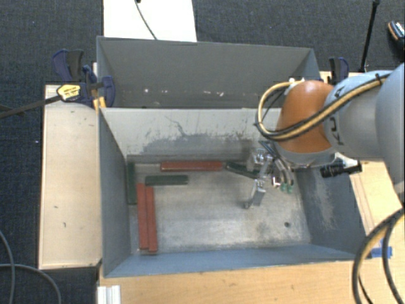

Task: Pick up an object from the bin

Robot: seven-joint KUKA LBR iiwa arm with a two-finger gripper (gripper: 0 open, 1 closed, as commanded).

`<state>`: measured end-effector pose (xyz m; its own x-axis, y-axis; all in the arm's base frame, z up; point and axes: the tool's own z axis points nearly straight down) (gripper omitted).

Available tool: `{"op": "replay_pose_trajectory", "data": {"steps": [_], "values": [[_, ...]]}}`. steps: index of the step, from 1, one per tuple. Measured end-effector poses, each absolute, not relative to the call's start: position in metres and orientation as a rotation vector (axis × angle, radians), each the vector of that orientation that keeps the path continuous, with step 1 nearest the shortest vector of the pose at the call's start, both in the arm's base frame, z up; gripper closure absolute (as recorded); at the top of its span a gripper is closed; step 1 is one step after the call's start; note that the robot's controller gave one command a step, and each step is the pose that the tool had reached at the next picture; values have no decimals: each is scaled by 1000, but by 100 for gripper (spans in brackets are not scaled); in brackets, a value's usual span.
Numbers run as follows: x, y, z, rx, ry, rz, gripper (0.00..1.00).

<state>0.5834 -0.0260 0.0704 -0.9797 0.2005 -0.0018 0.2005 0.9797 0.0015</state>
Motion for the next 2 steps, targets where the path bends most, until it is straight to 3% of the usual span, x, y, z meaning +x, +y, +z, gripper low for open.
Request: {"op": "replay_pose_trajectory", "data": {"steps": [1, 2], "values": [[585, -26, 73, 313, 3119, 1, 100], [582, -41, 200, 60, 3130, -1, 100]]}}
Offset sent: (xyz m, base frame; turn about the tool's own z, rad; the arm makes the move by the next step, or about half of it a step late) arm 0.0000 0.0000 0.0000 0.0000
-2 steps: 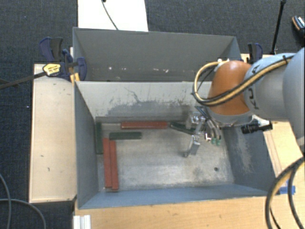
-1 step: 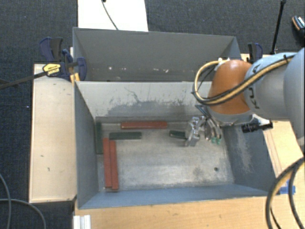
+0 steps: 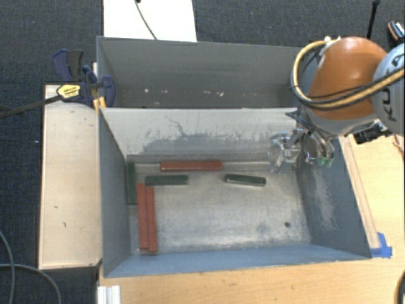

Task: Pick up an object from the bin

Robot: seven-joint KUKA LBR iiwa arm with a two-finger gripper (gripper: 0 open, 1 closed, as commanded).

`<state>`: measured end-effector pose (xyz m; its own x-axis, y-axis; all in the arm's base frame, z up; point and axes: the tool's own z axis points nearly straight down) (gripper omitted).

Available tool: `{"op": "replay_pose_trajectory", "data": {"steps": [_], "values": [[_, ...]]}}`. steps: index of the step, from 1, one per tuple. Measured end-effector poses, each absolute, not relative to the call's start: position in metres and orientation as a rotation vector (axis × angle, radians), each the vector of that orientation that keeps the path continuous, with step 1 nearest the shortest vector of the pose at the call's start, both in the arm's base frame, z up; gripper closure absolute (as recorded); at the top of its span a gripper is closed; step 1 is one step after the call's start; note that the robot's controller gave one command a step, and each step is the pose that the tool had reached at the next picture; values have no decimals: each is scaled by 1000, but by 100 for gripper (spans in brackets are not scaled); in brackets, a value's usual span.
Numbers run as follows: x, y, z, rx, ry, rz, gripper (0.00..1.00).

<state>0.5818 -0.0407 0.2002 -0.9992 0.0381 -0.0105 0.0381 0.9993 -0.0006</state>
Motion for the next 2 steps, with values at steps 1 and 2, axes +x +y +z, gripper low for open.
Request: {"op": "replay_pose_trajectory", "data": {"steps": [1, 2], "values": [[580, -40, 196, 60, 3138, 0, 0], [578, -6, 66, 182, 3141, 3, 0]]}}
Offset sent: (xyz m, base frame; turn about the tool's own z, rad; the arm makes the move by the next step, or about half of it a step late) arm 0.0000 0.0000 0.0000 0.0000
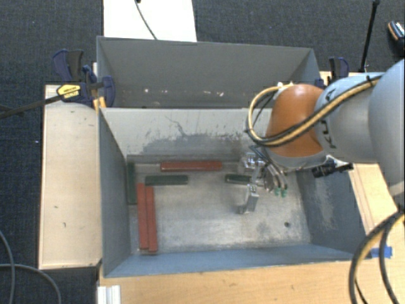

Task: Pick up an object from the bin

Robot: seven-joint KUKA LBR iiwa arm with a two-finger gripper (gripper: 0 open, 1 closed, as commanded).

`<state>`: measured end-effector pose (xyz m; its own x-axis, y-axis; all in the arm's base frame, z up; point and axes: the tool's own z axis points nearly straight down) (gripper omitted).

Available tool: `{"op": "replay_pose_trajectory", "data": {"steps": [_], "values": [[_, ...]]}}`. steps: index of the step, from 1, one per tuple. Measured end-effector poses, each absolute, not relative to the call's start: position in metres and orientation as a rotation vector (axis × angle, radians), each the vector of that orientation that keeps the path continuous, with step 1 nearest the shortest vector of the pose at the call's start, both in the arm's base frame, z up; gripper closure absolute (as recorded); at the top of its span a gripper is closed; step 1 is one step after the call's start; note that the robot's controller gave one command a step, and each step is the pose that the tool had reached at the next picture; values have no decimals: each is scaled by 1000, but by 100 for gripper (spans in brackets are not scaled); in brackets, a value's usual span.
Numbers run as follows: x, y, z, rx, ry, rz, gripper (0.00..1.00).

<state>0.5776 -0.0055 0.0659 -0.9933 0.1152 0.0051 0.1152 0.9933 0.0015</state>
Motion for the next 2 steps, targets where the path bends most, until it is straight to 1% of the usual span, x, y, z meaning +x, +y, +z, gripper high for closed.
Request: {"op": "replay_pose_trajectory", "data": {"steps": [1, 2], "values": [[580, -7, 71, -183, -3139, -1, 100], [589, -26, 213, -158, -3150, 0, 100]]}}
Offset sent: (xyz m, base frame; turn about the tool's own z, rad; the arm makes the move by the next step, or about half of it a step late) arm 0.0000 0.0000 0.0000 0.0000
